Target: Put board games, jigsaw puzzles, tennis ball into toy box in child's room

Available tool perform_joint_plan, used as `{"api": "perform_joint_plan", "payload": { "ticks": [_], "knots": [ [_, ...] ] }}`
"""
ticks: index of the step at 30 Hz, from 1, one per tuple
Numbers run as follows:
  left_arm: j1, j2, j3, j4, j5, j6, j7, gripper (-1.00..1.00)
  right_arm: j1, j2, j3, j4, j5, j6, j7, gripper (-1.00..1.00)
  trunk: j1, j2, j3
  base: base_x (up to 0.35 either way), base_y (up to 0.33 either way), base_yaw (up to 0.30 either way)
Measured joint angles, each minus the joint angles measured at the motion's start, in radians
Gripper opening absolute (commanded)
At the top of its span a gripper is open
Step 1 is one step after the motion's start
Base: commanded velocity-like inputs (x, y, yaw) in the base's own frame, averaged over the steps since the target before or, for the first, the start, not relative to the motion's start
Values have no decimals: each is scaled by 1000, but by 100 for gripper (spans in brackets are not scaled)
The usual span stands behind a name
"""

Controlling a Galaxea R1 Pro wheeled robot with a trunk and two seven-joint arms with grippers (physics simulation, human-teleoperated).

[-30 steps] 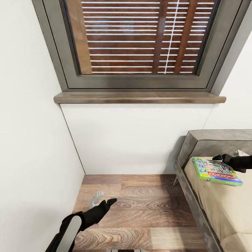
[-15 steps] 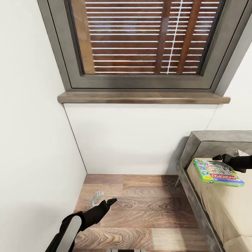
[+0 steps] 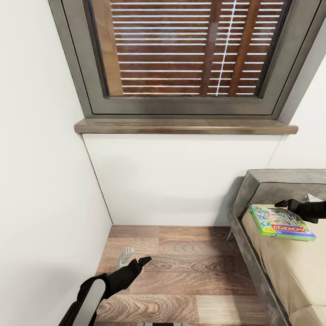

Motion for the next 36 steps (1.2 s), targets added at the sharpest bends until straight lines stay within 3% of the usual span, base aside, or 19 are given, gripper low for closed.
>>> {"api": "perform_joint_plan", "payload": {
  "ticks": [12, 16, 17, 18, 20, 21, 25, 29, 36],
  "knots": [
    [0, 0, 0, 0, 0, 0, 0, 100, 0, -2, -1, 3, -5, -2, 0, 100, 0, 0, 0, 0, 0, 0],
    [0, 0, 0, 0, 0, 0, 0, 100, 2, -8, -5, 7, -25, -3, 1, 100, 0, 0, 0, 0, 0, 0],
    [0, 0, 0, 0, 0, 0, 0, 100, 4, -25, -8, 25, -48, 1, 1, 100, 0, 0, 0, 0, 0, 0],
    [0, 0, 0, 0, 0, 0, 0, 100, 4, -26, -7, 26, -44, 0, 1, 100, 0, 0, 0, 0, 0, 0],
    [0, 0, 0, 0, 0, 0, 0, 100, 5, -51, -10, 57, -51, 0, 2, 100, 0, 0, 0, 0, 0, 0],
    [0, 0, 0, 0, 0, 0, 0, 100, 5, -52, -9, 58, -46, -2, 1, 100, 0, 0, 0, 0, 0, 0],
    [0, 0, 0, 0, 0, 0, 1, 100, 8, -95, -8, 59, -27, 0, 1, 100, 0, 0, 0, 0, 0, 0],
    [0, 0, -1, 0, 0, 0, 1, 100, 8, -118, -8, 57, -29, 0, 3, 100, 0, 0, 0, 0, 0, 0],
    [0, 0, -2, 0, 0, 0, 1, 100, 9, -137, -9, 55, -31, -2, 18, 100, 0, 0, 0, 0, 0, 0]
  ]
}}
